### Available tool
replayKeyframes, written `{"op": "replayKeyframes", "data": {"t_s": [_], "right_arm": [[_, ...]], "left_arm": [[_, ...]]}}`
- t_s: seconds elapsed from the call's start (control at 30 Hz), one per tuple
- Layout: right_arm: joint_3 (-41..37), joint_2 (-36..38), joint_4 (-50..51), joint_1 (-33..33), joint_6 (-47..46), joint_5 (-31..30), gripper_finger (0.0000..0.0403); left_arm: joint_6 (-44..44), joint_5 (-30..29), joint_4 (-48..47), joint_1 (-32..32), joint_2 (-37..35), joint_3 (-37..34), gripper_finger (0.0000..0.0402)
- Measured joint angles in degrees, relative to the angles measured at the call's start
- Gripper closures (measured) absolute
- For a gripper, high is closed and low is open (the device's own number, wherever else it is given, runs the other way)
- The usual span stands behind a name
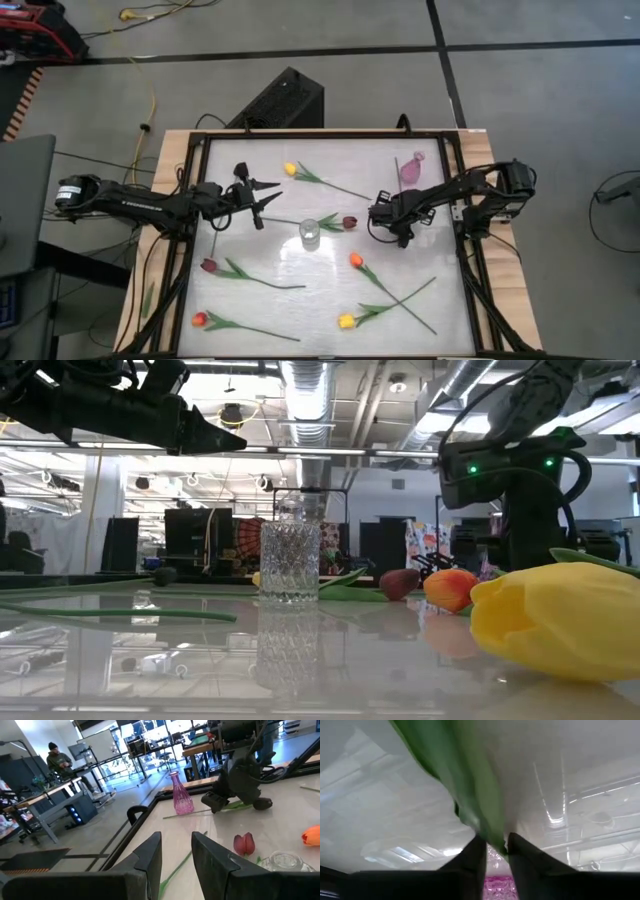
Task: Sort flowers into vase by color
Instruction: Put the right black flower into the violet vase
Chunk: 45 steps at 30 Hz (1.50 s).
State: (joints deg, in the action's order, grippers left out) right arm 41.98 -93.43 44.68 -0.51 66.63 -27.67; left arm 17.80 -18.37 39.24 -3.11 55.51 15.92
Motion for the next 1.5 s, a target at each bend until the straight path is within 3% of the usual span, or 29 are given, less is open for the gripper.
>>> {"op": "replayKeyframes", "data": {"t_s": [0.13,0.33,0.6,0.7,0.83,1.03,1.23,1.37,1.5], "right_arm": [[-0.04,-0.07,-0.18,1.45,-0.13,-1.17,0.0376],[2.12,-0.20,-1.14,3.50,-1.78,-1.13,0.0377],[11.85,-0.22,-1.87,6.38,-8.50,-1.07,0.0376],[17.21,0.30,0.72,6.99,-13.08,-0.41,0.0376],[24.85,3.15,4.19,6.59,-23.95,5.26,0.0376],[30.40,12.29,6.39,2.75,-47.65,9.43,0.0376],[28.24,26.55,7.55,-3.37,-60.31,15.84,0.0376],[26.10,37.52,6.27,-7.95,-66.66,12.80,0.0376],[23.64,46.34,5.48,-13.68,-75.49,3.42,0.0376]], "left_arm": [[0.00,-0.02,0.02,0.00,0.00,0.02,0.0306],[0.00,-0.02,0.07,0.00,0.00,0.02,0.0306],[0.00,-0.02,0.09,0.00,0.00,0.02,0.0306],[0.00,-0.02,0.08,0.00,0.00,0.02,0.0306],[0.00,-0.02,-0.53,0.00,0.00,0.02,0.0306],[0.00,-0.02,-0.98,0.00,0.00,0.04,0.0306],[0.00,-0.02,-1.54,0.00,-0.02,0.04,0.0306],[0.00,-0.02,-2.09,0.00,-0.02,0.04,0.0306],[0.62,-0.01,-2.12,0.01,-0.02,0.04,0.0306]]}}
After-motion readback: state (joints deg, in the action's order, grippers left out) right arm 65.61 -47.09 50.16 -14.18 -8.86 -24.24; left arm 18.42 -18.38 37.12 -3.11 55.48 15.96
